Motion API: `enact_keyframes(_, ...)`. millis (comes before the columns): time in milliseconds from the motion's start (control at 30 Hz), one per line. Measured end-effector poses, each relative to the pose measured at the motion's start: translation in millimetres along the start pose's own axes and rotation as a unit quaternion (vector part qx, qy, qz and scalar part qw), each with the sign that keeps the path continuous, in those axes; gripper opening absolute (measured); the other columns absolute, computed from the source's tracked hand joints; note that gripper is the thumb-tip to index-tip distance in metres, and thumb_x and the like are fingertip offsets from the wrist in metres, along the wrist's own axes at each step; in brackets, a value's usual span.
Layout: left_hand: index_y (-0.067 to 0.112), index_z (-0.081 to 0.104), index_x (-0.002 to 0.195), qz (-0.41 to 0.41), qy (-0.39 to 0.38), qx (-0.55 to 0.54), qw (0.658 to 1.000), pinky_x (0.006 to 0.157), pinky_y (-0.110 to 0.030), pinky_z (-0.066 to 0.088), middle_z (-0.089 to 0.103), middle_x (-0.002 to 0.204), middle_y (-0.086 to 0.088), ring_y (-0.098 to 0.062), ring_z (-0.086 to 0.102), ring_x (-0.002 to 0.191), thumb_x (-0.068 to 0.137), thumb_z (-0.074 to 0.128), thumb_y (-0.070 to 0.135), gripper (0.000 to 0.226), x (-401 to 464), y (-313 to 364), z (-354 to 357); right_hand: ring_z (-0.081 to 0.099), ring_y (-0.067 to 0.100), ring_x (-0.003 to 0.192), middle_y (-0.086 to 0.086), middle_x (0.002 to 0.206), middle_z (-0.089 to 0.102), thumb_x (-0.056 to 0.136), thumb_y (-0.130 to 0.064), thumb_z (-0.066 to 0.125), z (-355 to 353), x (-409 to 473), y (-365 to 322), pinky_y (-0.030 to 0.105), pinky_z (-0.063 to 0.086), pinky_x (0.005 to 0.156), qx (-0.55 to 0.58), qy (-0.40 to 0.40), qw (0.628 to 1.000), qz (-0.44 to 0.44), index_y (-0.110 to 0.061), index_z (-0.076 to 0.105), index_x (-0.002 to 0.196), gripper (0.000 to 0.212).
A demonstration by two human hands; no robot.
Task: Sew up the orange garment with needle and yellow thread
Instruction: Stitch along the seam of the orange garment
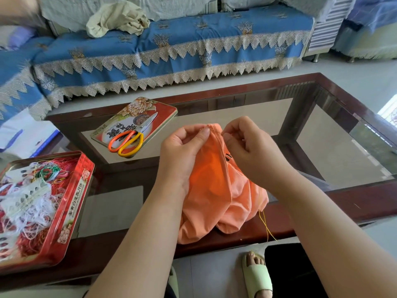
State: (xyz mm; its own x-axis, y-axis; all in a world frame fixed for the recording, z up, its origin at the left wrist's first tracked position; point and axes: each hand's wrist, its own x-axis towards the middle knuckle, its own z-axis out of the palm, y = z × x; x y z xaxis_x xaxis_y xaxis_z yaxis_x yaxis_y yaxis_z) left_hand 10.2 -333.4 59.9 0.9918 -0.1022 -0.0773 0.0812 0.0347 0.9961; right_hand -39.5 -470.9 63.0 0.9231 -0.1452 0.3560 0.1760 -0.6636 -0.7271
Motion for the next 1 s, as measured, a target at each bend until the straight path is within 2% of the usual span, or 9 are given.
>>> enact_keyframes(100,0.024,0.074,0.091,0.011,-0.001,0.002,1.000,0.085,-0.031,0.058,0.075,0.087,0.005,-0.009,0.071,0.085,0.084,0.074,0.024,0.006,-0.2,-0.4,0.8,0.057,0.011,0.068,-0.009,0.079,0.060,0.097,-0.020,0.052,-0.2,0.8,0.6,0.035,0.051,0.064,-0.017,-0.010,1.000,0.009,-0.018,0.053,0.100,0.003)
enact_keyframes(267,0.026,0.073,0.092,0.020,0.001,0.017,1.000,0.083,-0.028,0.057,0.075,0.088,0.008,-0.010,0.070,0.088,0.086,0.072,0.030,0.007,0.2,-1.0,0.4,0.059,0.012,0.068,-0.007,0.080,0.062,0.098,-0.020,0.052,-2.8,1.0,0.2,0.038,0.053,0.066,-0.028,-0.002,1.000,0.012,-0.019,0.052,0.100,0.002)
enact_keyframes(500,0.026,0.073,0.094,0.023,0.010,0.023,0.999,0.080,-0.024,0.056,0.075,0.088,0.008,-0.009,0.070,0.088,0.087,0.070,0.030,0.009,0.1,-0.5,0.2,0.058,0.008,0.069,-0.015,0.078,0.057,0.097,-0.019,0.052,-2.6,1.8,0.4,0.035,0.054,0.067,-0.040,-0.003,0.999,0.017,-0.019,0.053,0.099,0.002)
enact_keyframes(633,0.024,0.072,0.095,0.052,0.010,0.029,0.998,0.073,-0.015,0.054,0.074,0.087,0.009,-0.003,0.069,0.084,0.087,0.070,0.027,0.009,-1.4,0.2,0.5,0.059,0.009,0.069,-0.011,0.078,0.058,0.097,-0.018,0.052,-2.7,1.6,0.8,0.036,0.055,0.067,-0.048,-0.001,0.999,0.016,-0.017,0.054,0.101,0.004)
enact_keyframes(767,0.028,0.068,0.092,0.136,0.013,0.089,0.987,0.068,-0.009,0.049,0.073,0.087,0.008,0.001,0.067,0.082,0.090,0.068,0.025,0.004,-3.9,0.7,1.4,0.060,0.010,0.069,-0.012,0.077,0.057,0.098,-0.019,0.052,-2.5,1.5,-1.0,0.035,0.055,0.067,-0.056,-0.001,0.998,0.022,-0.016,0.055,0.101,0.006)
enact_keyframes(867,0.028,0.064,0.092,0.239,0.019,0.170,0.956,0.070,-0.009,0.049,0.071,0.087,0.010,0.000,0.066,0.083,0.092,0.066,0.021,0.007,-4.3,-1.9,1.0,0.058,0.010,0.068,-0.014,0.076,0.055,0.098,-0.019,0.051,-2.4,0.7,-3.0,0.032,0.054,0.064,-0.065,-0.003,0.998,0.028,-0.015,0.056,0.103,0.008)
enact_keyframes(1000,0.019,0.068,0.098,0.359,0.040,0.268,0.893,0.069,-0.034,0.055,0.070,0.088,0.007,-0.011,0.066,0.082,0.095,0.061,0.023,0.009,-2.0,-10.7,-0.3,0.055,0.011,0.063,-0.011,0.071,0.055,0.097,-0.020,0.051,-1.0,-0.7,-5.4,0.037,0.051,0.062,-0.060,0.003,0.998,0.028,-0.014,0.056,0.099,0.007)
